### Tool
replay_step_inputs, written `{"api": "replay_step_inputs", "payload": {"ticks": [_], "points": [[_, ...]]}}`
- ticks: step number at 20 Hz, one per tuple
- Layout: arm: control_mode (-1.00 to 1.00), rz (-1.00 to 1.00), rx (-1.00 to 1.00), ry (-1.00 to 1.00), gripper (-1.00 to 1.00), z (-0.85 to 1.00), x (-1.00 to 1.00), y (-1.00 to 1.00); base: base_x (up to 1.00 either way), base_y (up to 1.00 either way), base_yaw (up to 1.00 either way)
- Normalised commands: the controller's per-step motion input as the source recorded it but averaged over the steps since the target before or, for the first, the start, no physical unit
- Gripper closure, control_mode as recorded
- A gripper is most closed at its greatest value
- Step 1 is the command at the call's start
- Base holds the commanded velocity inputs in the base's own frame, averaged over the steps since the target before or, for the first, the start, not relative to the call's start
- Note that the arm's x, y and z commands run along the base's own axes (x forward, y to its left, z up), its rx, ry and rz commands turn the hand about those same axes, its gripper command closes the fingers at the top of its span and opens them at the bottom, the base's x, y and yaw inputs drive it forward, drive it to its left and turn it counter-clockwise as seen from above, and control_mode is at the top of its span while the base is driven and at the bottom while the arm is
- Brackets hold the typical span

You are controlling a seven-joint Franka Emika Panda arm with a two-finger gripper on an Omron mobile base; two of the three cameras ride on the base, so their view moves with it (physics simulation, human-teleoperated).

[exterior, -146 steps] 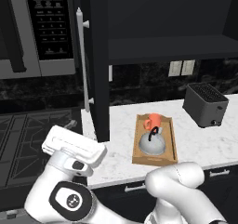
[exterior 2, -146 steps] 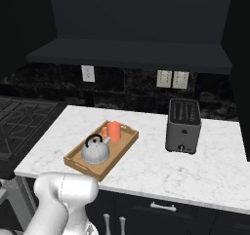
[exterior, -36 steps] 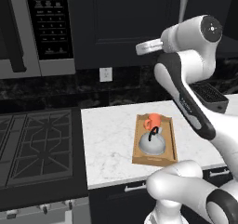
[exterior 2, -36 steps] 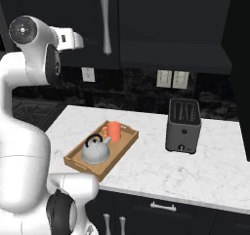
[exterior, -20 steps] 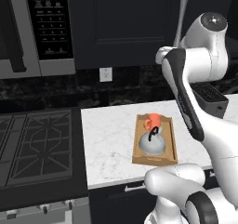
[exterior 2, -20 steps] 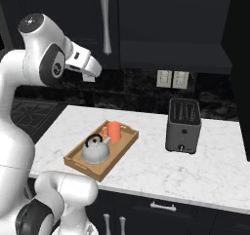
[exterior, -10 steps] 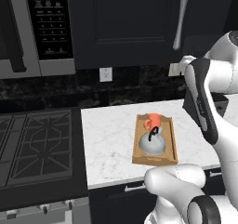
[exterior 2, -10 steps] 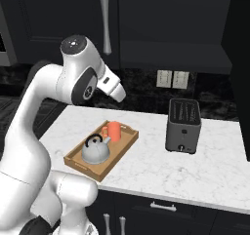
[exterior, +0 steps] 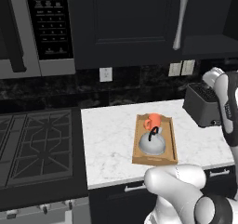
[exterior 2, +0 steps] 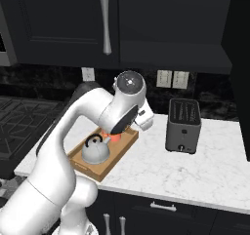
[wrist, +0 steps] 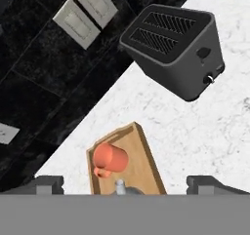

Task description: Pick the kettle from the counter and place it on the tray. Then pick the mug from the cabinet and place it on the tray. Then close the cabinet doors.

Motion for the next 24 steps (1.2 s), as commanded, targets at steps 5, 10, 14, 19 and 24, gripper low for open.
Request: {"api": "replay_step_inputs", "payload": {"ticks": [5,10,14,19,24], "points": [[-1.0,0.0,0.27,-0.16,-1.0,-0.36,-0.31,-0.79,0.0,0.0,0.0],[-1.0,0.0,0.12,-0.23,-1.0,-0.13,-0.73,-0.41,0.0,0.0,0.0],[-1.0,0.0,0.03,-0.31,-1.0,0.02,-0.77,-0.07,0.0,0.0,0.0],[-1.0,0.0,0.0,-0.32,-1.0,0.35,-0.3,-0.14,0.0,0.0,0.0],[-1.0,0.06,0.02,-0.28,-1.0,0.06,-0.01,-0.53,0.0,0.0,0.0]]}}
